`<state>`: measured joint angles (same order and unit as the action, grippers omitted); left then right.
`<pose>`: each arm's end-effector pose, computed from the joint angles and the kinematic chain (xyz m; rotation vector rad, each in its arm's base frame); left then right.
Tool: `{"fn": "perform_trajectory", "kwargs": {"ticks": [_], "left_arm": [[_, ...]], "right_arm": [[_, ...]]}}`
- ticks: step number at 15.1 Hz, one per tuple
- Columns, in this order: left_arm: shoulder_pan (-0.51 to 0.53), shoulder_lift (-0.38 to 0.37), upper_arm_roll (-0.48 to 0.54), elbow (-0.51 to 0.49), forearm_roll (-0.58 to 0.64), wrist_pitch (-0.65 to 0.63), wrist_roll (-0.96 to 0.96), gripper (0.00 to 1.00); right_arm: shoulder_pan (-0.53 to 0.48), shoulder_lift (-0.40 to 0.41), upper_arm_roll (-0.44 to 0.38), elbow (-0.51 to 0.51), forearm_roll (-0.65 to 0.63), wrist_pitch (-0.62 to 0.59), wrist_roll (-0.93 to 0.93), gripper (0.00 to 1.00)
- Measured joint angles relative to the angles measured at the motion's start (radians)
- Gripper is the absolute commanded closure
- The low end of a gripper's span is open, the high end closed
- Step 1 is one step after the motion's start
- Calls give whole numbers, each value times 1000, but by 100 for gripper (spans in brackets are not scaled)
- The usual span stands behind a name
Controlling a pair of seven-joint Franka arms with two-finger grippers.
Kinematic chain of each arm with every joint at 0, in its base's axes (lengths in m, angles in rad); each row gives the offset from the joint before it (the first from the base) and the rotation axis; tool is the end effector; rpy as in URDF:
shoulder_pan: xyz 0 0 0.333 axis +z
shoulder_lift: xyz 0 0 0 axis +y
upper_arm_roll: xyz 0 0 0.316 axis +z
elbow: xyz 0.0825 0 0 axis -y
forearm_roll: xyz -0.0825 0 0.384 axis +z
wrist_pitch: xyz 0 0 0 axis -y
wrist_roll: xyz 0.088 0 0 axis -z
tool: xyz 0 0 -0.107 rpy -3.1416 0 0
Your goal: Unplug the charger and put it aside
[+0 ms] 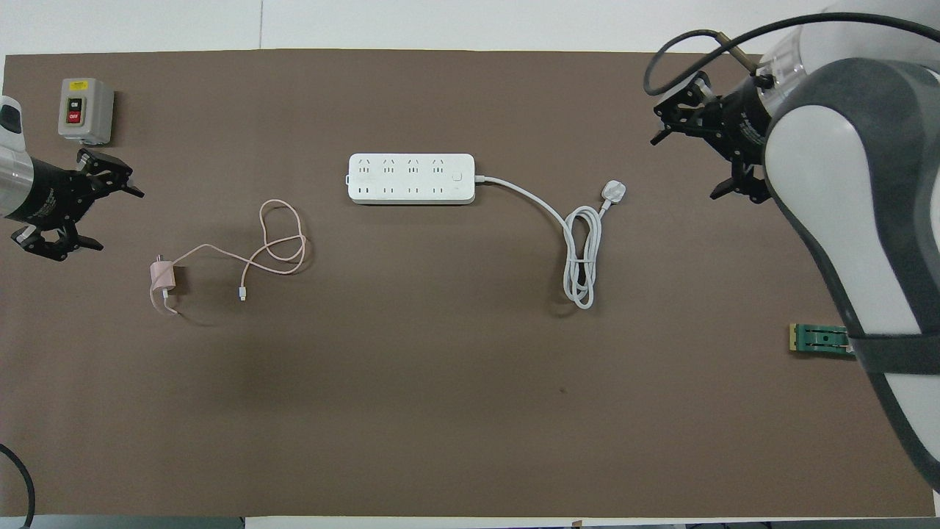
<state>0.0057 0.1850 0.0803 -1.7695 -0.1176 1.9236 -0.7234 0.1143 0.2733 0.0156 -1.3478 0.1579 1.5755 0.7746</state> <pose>0.6096 0.0417 0.4522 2.7870 1.2623 -0.0892 0.6281 0.0976 0.5686 -2.8536 0.9608 0.1686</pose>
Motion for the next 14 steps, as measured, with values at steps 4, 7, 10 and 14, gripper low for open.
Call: {"fn": "perform_trajectory", "kwargs": {"ticks": [4,7,10,14], "left_arm": [[-11,-2,-1,56,8,-13,13,0],[-33,-14,-1,99,13,-73,47,0],[-64,-26,-2,113,63,-133,138,0],[-65,-35,5,149,72,-260,359,0]], "right_arm": [[-19,-184,0,-186,-91,-4,-315,0],[-54,-283,-1,-285,-103,-3,-516,0],[-102,-322,-1,-336,-103,3,-649,0],[-120,-323,0,-349,-136,11,-705,0]]}}
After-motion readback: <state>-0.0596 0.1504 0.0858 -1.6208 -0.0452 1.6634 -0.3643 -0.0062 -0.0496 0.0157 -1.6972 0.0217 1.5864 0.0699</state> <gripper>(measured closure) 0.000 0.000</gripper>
